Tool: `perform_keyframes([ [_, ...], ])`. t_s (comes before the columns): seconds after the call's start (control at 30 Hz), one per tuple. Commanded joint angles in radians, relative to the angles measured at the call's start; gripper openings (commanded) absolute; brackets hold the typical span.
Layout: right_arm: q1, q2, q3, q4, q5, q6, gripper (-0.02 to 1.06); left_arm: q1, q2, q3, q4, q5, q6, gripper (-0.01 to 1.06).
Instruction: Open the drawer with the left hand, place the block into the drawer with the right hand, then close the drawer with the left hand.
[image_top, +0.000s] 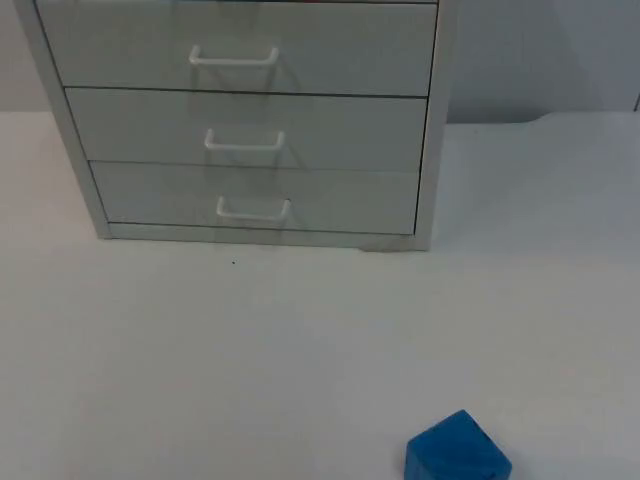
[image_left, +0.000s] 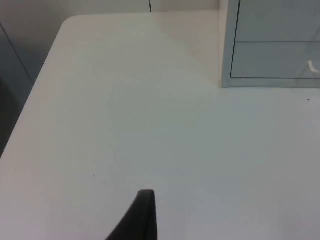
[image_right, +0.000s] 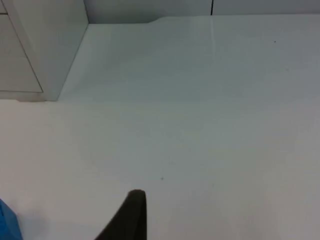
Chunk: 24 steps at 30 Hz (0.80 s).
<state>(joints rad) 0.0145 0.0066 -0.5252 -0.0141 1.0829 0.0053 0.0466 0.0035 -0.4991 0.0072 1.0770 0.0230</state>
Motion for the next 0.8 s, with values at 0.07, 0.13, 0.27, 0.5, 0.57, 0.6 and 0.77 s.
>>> perform_keyframes([
  [0.07, -0.008, 0.075, -0.036, -0.006, -0.04, 0.002, 1.05, -0.006, 0.036, -0.028, 0.008, -0.035, -0.005, 1.05],
  [0.13, -0.008, 0.106, -0.05, -0.006, -0.05, 0.002, 1.05, -0.006, 0.06, -0.04, 0.008, -0.048, -0.005, 1.05],
  [0.27, -0.008, 0.267, -0.109, -0.006, -0.105, -0.012, 1.05, -0.006, 0.171, -0.069, 0.005, -0.104, -0.005, 1.05],
  [0.5, -0.008, 0.491, -0.182, -0.004, -0.17, -0.016, 1.05, -0.006, 0.353, -0.1, -0.031, -0.196, -0.005, 1.05],
  [0.57, -0.008, 0.558, -0.2, 0.007, -0.181, -0.014, 1.05, -0.006, 0.432, -0.116, -0.036, -0.212, -0.005, 1.05],
  [0.6, -0.008, 0.591, -0.202, 0.007, -0.188, -0.014, 1.05, -0.006, 0.473, -0.124, -0.041, -0.22, -0.005, 1.05],
  [0.77, -0.008, 0.709, -0.203, 0.014, -0.254, -0.014, 1.05, -0.006, 0.626, -0.136, -0.063, -0.258, -0.005, 1.05],
])
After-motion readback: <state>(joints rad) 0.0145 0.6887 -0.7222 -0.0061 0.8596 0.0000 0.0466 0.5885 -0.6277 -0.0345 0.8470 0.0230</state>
